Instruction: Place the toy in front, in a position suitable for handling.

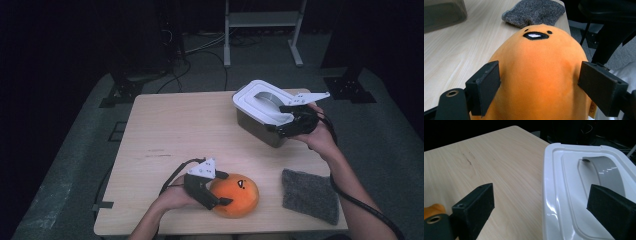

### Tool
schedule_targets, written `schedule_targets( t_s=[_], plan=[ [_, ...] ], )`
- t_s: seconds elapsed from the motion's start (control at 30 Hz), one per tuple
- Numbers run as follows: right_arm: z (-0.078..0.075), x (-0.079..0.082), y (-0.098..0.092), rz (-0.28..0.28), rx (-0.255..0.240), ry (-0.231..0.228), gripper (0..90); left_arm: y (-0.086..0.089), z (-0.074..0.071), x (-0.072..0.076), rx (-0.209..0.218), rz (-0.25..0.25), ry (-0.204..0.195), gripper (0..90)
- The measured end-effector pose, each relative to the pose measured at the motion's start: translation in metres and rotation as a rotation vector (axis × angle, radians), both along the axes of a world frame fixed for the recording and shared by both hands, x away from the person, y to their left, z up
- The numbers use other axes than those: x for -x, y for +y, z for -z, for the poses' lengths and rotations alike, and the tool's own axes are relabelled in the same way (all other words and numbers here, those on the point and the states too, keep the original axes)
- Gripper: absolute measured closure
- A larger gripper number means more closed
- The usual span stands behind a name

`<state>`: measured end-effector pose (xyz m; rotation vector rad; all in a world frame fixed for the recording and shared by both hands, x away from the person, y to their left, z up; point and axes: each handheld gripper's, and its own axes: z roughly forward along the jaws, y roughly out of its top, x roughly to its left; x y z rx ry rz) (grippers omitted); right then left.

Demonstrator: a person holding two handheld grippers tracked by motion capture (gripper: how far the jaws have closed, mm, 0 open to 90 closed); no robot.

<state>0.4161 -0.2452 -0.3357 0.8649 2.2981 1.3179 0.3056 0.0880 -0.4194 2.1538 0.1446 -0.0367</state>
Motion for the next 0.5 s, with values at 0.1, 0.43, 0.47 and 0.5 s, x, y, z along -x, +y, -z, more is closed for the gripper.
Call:
schedule_targets(
  t_s=[0.1, 0.43, 0.47, 0.5],
  plan=[
    [-0.001, -0.007, -0.002, 0.007, 0.0, 0.0, 6.5, 0.0, 0.0, 0.0, 0.004, -0.002, 0.004, 16.9],
    [-0.003, -0.028, -0.008, 0.022, 0.015, 0.006, 6.5, 0.0, 0.001, -0.001, 0.005, 0.002, 0.005, 16.3],
    [-0.003, -0.03, -0.008, 0.022, 0.013, 0.005, 6.5, 0.0, 0.001, -0.001, 0.005, 0.001, 0.007, 16.3],
    [-0.004, -0.032, -0.008, 0.023, 0.012, 0.008, 6.5, 0.0, 0.001, -0.001, 0.006, 0.0, 0.008, 16.3]
  ],
)
